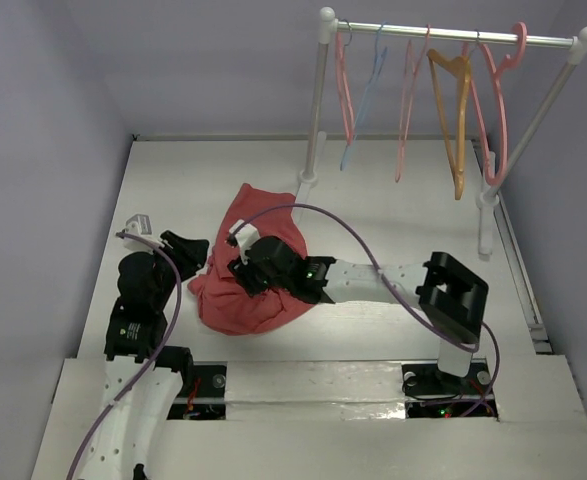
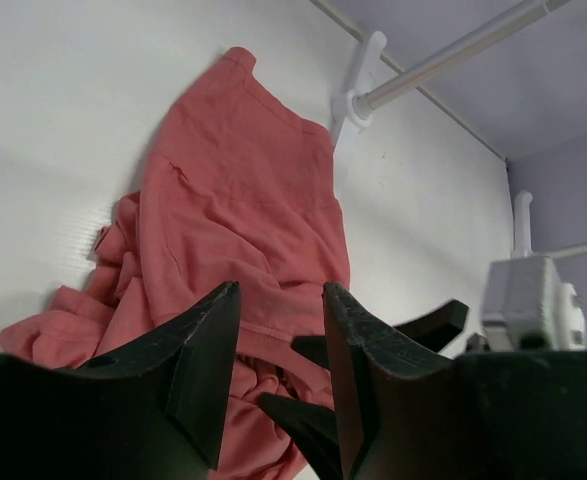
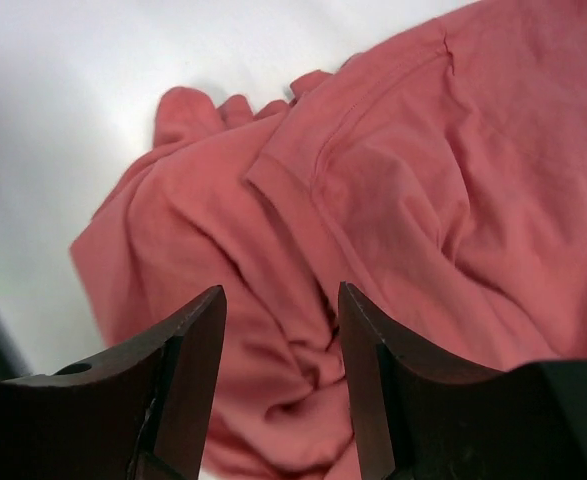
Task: Place the t-shirt on the hanger
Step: Pick up the T-shirt from the center of the board.
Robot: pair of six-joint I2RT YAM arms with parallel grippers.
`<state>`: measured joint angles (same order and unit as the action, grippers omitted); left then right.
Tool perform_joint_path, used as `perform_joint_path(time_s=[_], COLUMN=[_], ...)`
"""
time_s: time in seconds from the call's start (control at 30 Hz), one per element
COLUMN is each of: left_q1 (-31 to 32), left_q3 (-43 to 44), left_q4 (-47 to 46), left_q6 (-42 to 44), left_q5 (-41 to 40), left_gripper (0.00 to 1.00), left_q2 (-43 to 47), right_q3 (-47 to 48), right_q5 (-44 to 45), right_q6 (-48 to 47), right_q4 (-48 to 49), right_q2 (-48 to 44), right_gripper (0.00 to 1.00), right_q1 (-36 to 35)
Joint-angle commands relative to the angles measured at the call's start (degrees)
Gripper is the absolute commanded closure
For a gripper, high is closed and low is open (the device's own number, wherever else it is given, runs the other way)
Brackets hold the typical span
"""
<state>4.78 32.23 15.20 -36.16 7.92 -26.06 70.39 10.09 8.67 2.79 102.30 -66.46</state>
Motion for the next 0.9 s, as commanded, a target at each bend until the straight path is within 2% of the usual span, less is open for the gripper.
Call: perform_joint_path(time_s=[0.0,0.37,0.87], left_q1=[0.1,0.1,0.6], left_q3=[-0.7,-0.9,-1.0], left_q4=[-2.8,-2.8,-3.1], left_q6=[-1.3,-1.5,-1.3], left_q5=[-2.1,-3.3,-3.1], left_gripper=[0.65,0.65,0.65], left_q2=[1.9,4.0,3.7], right_q3=[8.8,18.9,18.8], right_q5=[2.2,0.5,4.1], right_q6=[-5.2,-8.0,-10.3], right_q4=[0.4,-4.7,-6.7], right_q2=[4.9,16.2,19.4], right_gripper=[0.45,0.5,0.53], right_q1=[-0.3,-0.3,-0.3])
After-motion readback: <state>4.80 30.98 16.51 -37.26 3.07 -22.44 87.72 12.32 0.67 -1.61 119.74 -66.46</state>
